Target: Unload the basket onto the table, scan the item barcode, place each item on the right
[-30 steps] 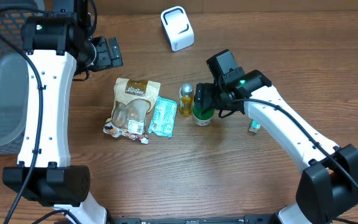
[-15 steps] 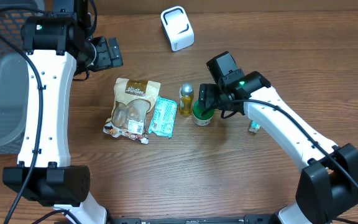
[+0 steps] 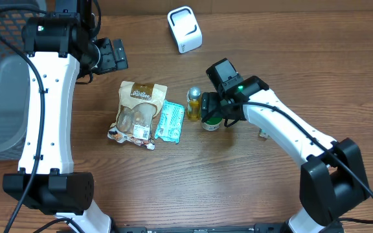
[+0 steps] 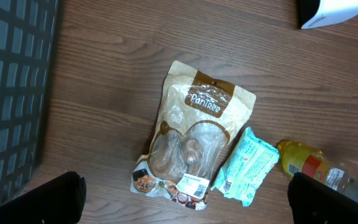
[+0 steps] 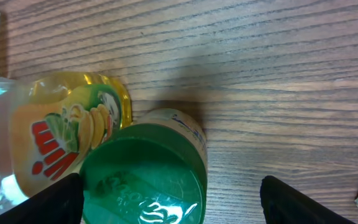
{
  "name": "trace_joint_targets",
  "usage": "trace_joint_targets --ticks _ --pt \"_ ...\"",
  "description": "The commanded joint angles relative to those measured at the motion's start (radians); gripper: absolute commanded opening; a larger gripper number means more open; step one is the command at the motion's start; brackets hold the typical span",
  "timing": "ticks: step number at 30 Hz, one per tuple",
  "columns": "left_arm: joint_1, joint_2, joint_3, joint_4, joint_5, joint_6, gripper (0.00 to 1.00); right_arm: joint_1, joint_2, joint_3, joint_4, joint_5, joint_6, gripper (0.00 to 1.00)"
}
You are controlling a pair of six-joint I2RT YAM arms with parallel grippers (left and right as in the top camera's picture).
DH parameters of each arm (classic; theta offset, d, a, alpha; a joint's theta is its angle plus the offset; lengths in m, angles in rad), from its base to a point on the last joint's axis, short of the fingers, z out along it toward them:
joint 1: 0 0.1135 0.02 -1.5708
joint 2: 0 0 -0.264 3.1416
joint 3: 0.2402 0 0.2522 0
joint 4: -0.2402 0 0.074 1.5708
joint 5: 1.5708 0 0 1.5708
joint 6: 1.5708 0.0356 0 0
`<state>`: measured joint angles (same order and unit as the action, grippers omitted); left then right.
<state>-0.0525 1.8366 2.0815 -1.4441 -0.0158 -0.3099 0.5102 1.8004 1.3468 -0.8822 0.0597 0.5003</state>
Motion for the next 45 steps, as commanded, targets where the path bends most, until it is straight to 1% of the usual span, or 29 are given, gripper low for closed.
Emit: trace_joint_targets --ticks 1,29,45 --pt "0.0 0.002 0.015 0.001 0.005 0.011 1.0 0.001 -0.003 -0.005 0.006 0.014 0.009 0.87" --pt "0.0 0.002 0.015 0.001 0.005 0.011 1.0 0.001 -0.003 -0.005 0.006 0.014 0.009 0.88" --pt "0.0 0.002 0.015 0.001 0.005 0.011 0.99 0.001 -0.003 -0.005 0.006 -0.013 0.009 0.91"
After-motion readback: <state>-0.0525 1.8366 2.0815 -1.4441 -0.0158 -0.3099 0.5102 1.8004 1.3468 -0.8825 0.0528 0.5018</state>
